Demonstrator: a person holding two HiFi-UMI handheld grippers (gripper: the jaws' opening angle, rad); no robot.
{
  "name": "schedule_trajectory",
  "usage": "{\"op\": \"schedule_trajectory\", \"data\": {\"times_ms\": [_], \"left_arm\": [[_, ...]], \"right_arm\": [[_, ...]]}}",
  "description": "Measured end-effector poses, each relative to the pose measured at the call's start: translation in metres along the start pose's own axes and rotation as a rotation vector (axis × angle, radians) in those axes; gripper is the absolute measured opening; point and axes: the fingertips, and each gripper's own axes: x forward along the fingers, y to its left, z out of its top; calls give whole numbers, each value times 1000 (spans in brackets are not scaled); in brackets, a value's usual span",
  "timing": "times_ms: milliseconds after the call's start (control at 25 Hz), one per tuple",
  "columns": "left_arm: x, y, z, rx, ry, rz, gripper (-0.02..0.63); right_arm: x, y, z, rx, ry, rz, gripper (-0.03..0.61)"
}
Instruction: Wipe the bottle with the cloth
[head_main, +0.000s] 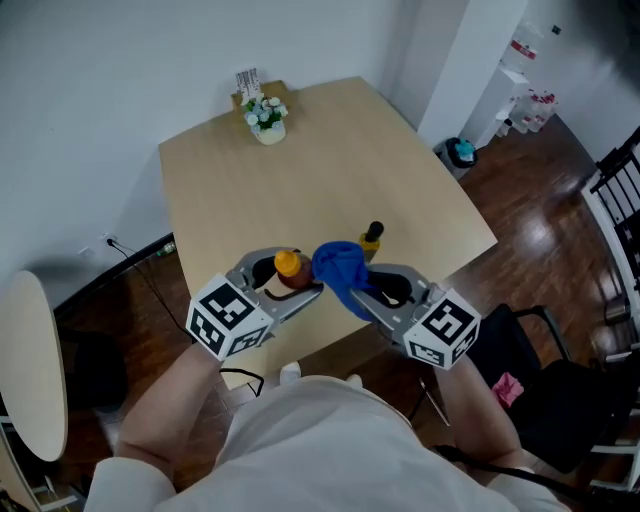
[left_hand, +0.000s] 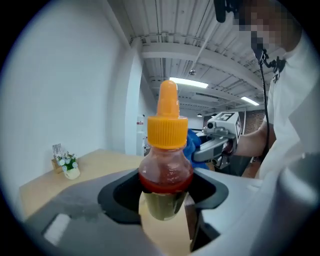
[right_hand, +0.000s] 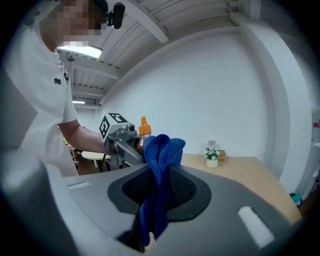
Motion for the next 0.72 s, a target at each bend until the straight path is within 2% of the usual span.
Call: {"op": "schedule_trajectory", "data": {"times_ms": [240, 360, 480, 720], "left_arm": [[4, -5, 23, -50, -39, -35, 284], [7, -5, 27, -55, -39, -44, 284], [11, -10, 24, -40, -18, -52, 284], [25, -33, 18, -3, 20, -99, 284]], "right_arm": [[-10, -19, -47, 78, 79, -35, 83], [-20, -29, -49, 93, 75, -70, 83], [-37, -25, -6, 29, -17, -69, 83], [-46, 17, 98, -240, -193, 40, 83]]}}
